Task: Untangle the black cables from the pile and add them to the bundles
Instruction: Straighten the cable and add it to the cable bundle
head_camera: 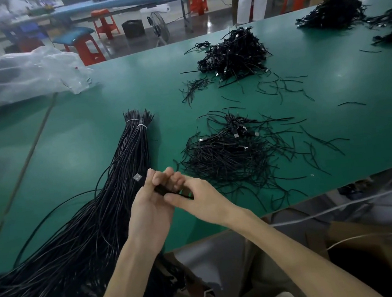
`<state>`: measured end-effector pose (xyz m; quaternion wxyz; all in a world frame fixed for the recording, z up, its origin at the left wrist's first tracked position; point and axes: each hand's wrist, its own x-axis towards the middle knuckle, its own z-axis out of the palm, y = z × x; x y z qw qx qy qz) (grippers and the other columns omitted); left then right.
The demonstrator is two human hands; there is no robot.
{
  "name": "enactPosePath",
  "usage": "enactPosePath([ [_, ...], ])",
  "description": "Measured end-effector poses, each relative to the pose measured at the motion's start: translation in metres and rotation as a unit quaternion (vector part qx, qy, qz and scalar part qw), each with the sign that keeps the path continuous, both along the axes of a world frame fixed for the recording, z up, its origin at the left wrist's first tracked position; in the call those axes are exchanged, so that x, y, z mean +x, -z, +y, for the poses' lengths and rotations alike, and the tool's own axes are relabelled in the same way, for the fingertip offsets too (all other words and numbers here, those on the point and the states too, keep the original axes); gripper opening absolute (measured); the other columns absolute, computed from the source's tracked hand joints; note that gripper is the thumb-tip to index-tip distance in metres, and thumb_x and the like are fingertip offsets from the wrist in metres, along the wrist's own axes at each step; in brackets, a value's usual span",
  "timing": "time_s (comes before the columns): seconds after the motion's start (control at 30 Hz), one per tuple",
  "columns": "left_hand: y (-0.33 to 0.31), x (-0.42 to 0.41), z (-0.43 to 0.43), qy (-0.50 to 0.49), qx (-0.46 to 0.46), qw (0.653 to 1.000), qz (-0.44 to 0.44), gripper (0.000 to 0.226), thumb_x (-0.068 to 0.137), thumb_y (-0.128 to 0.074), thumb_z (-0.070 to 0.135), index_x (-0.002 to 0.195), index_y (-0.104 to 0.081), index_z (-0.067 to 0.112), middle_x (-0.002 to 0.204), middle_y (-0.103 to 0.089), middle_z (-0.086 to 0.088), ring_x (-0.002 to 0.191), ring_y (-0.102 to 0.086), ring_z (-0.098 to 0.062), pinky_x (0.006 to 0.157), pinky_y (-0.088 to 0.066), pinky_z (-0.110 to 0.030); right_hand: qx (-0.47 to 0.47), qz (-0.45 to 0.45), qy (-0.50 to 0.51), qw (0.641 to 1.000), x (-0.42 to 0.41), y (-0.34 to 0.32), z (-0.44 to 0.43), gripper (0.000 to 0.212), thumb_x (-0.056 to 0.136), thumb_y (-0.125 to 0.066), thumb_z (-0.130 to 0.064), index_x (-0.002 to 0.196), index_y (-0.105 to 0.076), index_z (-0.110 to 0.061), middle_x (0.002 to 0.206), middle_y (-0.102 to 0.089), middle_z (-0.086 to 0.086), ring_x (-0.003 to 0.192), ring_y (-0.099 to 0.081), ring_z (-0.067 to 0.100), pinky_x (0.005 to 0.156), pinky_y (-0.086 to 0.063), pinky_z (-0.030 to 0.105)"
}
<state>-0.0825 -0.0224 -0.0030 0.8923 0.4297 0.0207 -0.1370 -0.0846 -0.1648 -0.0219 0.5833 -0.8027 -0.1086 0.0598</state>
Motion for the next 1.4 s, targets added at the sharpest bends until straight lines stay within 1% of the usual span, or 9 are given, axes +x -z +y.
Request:
enactPosePath([
  [0.2, 0.0, -0.005, -0.005, 0.067, 0.07, 0.994, -0.047, 0.043, 0.102, -0.055, 0.04, 0.084, -0.076, 0.007, 0.091, -0.072, -0.017, 0.095, -0.071, -0.026, 0.089, -0.057, -0.034, 0.075, 0.008, 0.001, 0.997, 0.0, -0.005, -0.006, 0.033, 0.085, -0.076, 0.0, 0.094, -0.068, -0.032, 0.095, -0.071, -0.015, 0.098, -0.068, 0.008, 0.098, -0.053, 0.035],
  [0.3, -0.003, -0.004, 0.0, 0.111, 0.089, 0.987, -0.071, 0.041, 0.103, -0.057, 0.04, 0.088, -0.077, 0.008, 0.102, -0.074, -0.022, 0.104, -0.072, -0.03, 0.093, -0.057, -0.035, 0.058, 0.014, 0.001, 0.998, -0.002, -0.008, -0.009, 0.037, 0.084, -0.077, -0.001, 0.085, -0.066, -0.037, 0.083, -0.069, -0.016, 0.085, -0.066, 0.004, 0.089, -0.055, 0.03],
  [0.57, -0.014, 0.002, 0.027, 0.2, 0.153, 0.958, -0.137, 0.033, 0.108, -0.052, 0.034, 0.088, -0.066, 0.011, 0.123, -0.067, -0.029, 0.123, -0.063, -0.039, 0.101, -0.052, -0.035, -0.001, -0.066, 0.015, 0.998, -0.012, -0.02, -0.009, 0.03, 0.082, -0.081, -0.01, 0.11, -0.072, -0.015, 0.096, -0.071, -0.002, 0.091, -0.066, 0.012, 0.086, -0.055, 0.034],
  [0.7, -0.012, -0.004, 0.03, 0.141, 0.235, 0.946, -0.172, 0.03, 0.106, -0.057, 0.031, 0.09, -0.068, 0.007, 0.118, -0.072, -0.023, 0.121, -0.065, -0.034, 0.104, -0.052, -0.033, -0.047, -0.142, 0.049, 0.988, -0.015, -0.022, -0.01, 0.036, 0.082, -0.08, -0.011, 0.117, -0.07, -0.013, 0.102, -0.064, -0.001, 0.093, -0.06, 0.011, 0.086, -0.05, 0.028],
  [0.9, 0.001, -0.01, 0.027, 0.056, 0.312, 0.932, -0.176, 0.028, 0.104, -0.058, 0.03, 0.088, -0.074, 0.013, 0.106, -0.07, -0.015, 0.109, -0.07, -0.025, 0.102, -0.054, -0.035, -0.197, -0.186, 0.036, 0.962, -0.016, -0.023, -0.009, 0.039, 0.092, -0.072, -0.022, 0.129, -0.06, -0.014, 0.114, -0.057, -0.002, 0.1, -0.061, 0.021, 0.086, -0.052, 0.042],
  [1.03, 0.004, -0.013, 0.029, 0.07, 0.314, 0.933, -0.16, 0.025, 0.101, -0.06, 0.03, 0.088, -0.076, 0.016, 0.093, -0.076, -0.008, 0.093, -0.074, -0.025, 0.09, -0.058, -0.029, -0.218, -0.131, 0.004, 0.967, -0.014, -0.021, -0.01, 0.032, 0.089, -0.075, -0.025, 0.114, -0.055, -0.017, 0.109, -0.062, -0.002, 0.096, -0.06, 0.022, 0.084, -0.051, 0.047],
  [1.17, 0.007, -0.012, 0.034, 0.054, 0.324, 0.934, -0.143, 0.019, 0.096, -0.068, 0.03, 0.095, -0.079, 0.014, 0.093, -0.078, -0.015, 0.087, -0.075, -0.028, 0.08, -0.059, -0.026, -0.161, -0.021, -0.052, 0.985, -0.013, -0.019, -0.01, 0.039, 0.087, -0.08, -0.033, 0.104, -0.047, -0.02, 0.091, -0.069, 0.006, 0.07, -0.067, 0.021, 0.074, -0.055, 0.048],
  [1.33, 0.013, -0.007, 0.041, 0.023, 0.296, 0.949, -0.1, 0.017, 0.086, -0.077, 0.025, 0.09, -0.077, 0.008, 0.09, -0.077, -0.019, 0.08, -0.076, -0.032, 0.074, -0.062, -0.03, -0.115, 0.001, -0.079, 0.99, -0.014, -0.021, -0.01, 0.038, 0.093, -0.074, -0.035, 0.115, -0.049, -0.016, 0.086, -0.068, 0.009, 0.058, -0.057, 0.011, 0.062, -0.05, 0.028],
  [1.4, 0.015, -0.005, 0.044, 0.031, 0.297, 0.95, -0.091, 0.022, 0.083, -0.08, 0.026, 0.09, -0.077, 0.005, 0.089, -0.076, -0.022, 0.082, -0.076, -0.033, 0.08, -0.063, -0.035, -0.144, -0.009, -0.085, 0.986, -0.013, -0.022, -0.009, 0.031, 0.099, -0.067, -0.029, 0.122, -0.051, -0.015, 0.089, -0.066, 0.009, 0.069, -0.056, 0.015, 0.069, -0.051, 0.036],
])
